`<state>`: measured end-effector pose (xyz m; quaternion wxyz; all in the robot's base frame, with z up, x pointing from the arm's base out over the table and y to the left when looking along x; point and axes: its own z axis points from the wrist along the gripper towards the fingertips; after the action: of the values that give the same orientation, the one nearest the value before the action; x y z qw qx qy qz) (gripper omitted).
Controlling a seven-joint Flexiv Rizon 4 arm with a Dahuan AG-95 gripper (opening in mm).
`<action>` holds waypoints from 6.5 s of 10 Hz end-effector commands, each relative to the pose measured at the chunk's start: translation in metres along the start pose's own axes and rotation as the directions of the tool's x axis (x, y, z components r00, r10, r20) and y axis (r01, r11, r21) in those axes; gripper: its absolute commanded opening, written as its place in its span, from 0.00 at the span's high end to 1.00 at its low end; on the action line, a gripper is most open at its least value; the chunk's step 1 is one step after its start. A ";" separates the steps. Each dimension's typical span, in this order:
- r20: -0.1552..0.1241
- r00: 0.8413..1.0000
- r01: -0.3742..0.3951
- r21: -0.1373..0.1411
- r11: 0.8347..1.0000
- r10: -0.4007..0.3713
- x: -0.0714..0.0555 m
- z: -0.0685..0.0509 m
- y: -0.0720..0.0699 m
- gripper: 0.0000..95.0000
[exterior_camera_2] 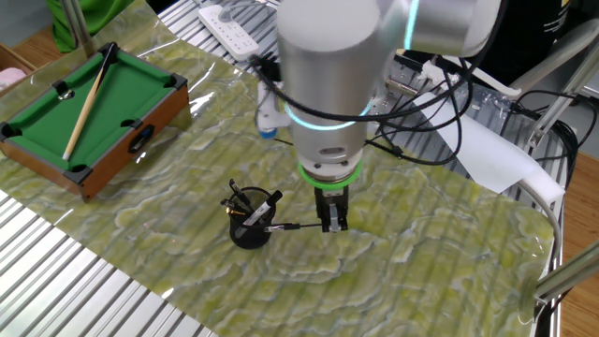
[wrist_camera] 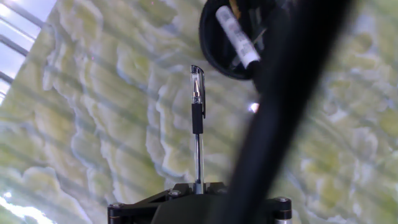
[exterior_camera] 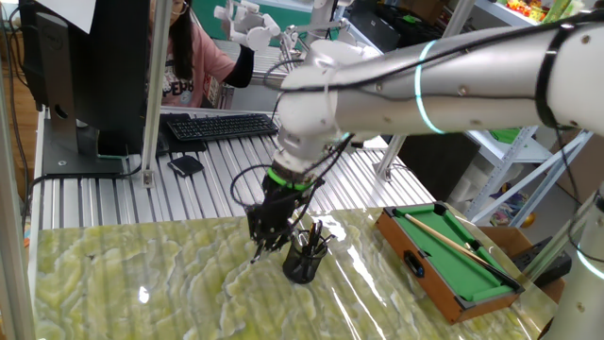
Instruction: Put the pen into the pen holder
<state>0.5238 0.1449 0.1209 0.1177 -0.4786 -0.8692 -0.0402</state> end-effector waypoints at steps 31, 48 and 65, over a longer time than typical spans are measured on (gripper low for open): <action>-0.353 0.935 0.009 -0.027 1.000 -0.018 -0.037 -0.056 -0.063 1.00; -0.541 0.841 -0.015 -0.044 0.999 -0.011 -0.043 -0.056 -0.060 1.00; -0.603 0.798 -0.024 -0.032 0.999 0.000 -0.049 -0.058 -0.056 1.00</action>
<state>0.5108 0.0642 0.1673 0.3787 -0.4487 -0.7829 -0.2057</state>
